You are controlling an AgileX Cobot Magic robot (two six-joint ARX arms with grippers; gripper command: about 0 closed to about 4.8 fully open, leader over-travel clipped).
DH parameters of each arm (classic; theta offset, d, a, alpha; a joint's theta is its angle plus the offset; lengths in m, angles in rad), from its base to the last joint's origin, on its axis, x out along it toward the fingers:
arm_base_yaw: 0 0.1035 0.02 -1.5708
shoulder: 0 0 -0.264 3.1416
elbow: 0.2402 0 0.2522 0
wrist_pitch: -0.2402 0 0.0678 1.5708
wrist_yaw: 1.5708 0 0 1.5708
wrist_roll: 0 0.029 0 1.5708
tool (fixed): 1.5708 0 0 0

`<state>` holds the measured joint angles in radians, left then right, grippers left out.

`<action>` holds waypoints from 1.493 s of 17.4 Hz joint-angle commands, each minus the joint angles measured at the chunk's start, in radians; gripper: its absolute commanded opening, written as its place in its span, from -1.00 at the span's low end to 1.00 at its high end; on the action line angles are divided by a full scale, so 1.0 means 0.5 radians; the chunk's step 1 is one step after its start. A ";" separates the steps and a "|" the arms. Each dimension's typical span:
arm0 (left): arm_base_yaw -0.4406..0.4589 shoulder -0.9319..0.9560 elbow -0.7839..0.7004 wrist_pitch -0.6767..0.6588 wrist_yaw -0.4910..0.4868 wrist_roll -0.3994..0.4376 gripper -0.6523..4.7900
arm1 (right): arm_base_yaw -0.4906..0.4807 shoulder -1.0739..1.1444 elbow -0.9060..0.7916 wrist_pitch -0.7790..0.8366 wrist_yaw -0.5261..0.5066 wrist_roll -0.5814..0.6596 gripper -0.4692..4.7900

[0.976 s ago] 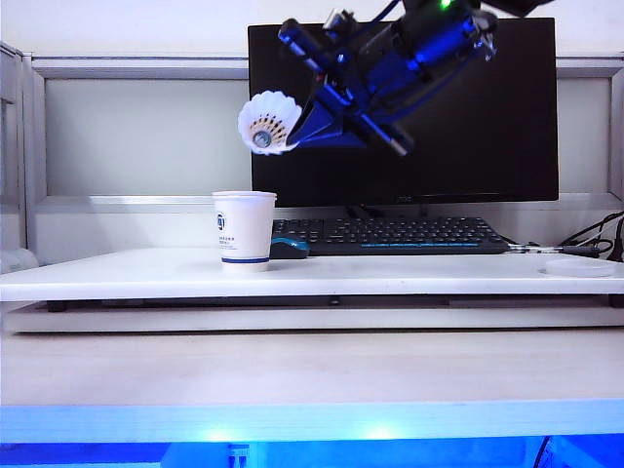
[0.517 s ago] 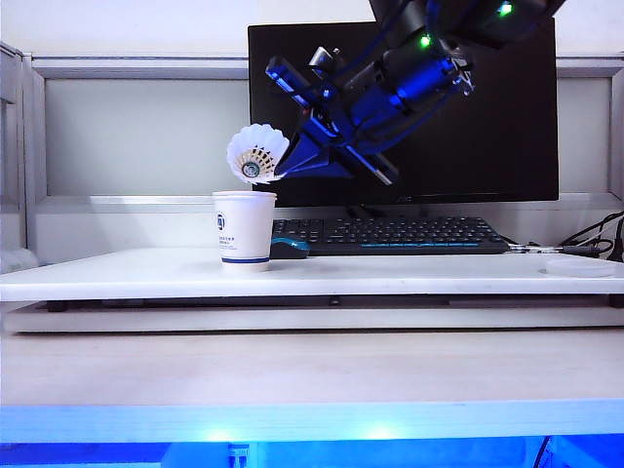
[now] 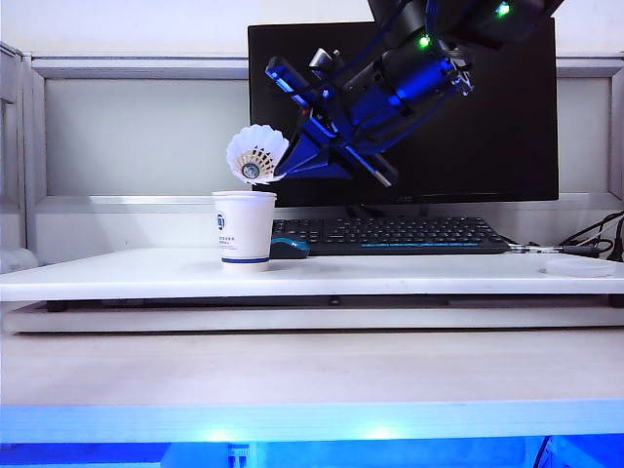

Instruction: Pick up the badminton from the table and put it into the white paper cup.

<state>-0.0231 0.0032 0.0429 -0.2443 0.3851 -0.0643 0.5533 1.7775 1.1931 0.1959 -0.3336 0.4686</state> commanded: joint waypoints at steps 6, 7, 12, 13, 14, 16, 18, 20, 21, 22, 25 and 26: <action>0.001 0.001 -0.004 -0.041 -0.012 0.008 -0.78 | 0.000 0.127 0.120 0.082 -0.018 0.112 -0.84; 0.001 0.001 -0.004 -0.041 -0.013 0.008 -0.78 | -0.002 0.127 0.134 0.084 -0.018 0.112 -0.84; 0.001 0.001 -0.004 -0.041 -0.014 0.008 -0.78 | -0.002 0.127 0.136 0.098 -0.019 0.112 -0.58; 0.001 0.001 -0.004 -0.041 -0.014 0.009 -0.78 | -0.002 0.127 0.136 0.105 -0.019 0.112 -0.46; 0.001 0.001 -0.004 -0.041 -0.014 0.009 -0.78 | -0.002 0.127 0.137 0.111 -0.019 0.115 -0.28; 0.001 0.001 -0.004 -0.041 -0.014 0.009 -0.78 | -0.002 0.127 0.137 0.131 -0.028 0.125 -0.21; 0.001 0.001 -0.004 -0.041 -0.014 0.009 -0.78 | -0.002 0.126 0.137 0.190 -0.057 0.125 -0.20; 0.001 0.001 -0.004 -0.041 -0.014 0.009 -0.78 | -0.002 0.126 0.138 0.255 -0.056 0.125 -0.15; 0.001 0.001 -0.004 -0.041 -0.014 0.009 -0.78 | -0.002 0.126 0.154 0.258 -0.056 0.124 -0.13; 0.001 0.001 -0.004 -0.041 -0.014 0.009 -0.78 | -0.002 0.126 0.167 0.264 -0.055 0.124 -0.05; 0.001 0.001 -0.004 -0.041 -0.013 0.009 -0.78 | -0.002 0.126 0.233 0.258 -0.054 0.101 0.35; 0.001 0.001 -0.004 -0.040 -0.012 0.008 -0.78 | -0.003 0.125 0.257 0.252 -0.043 0.093 0.55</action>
<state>-0.0231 0.0032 0.0429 -0.2447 0.3820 -0.0643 0.5518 1.8462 1.3067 0.3069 -0.3595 0.5251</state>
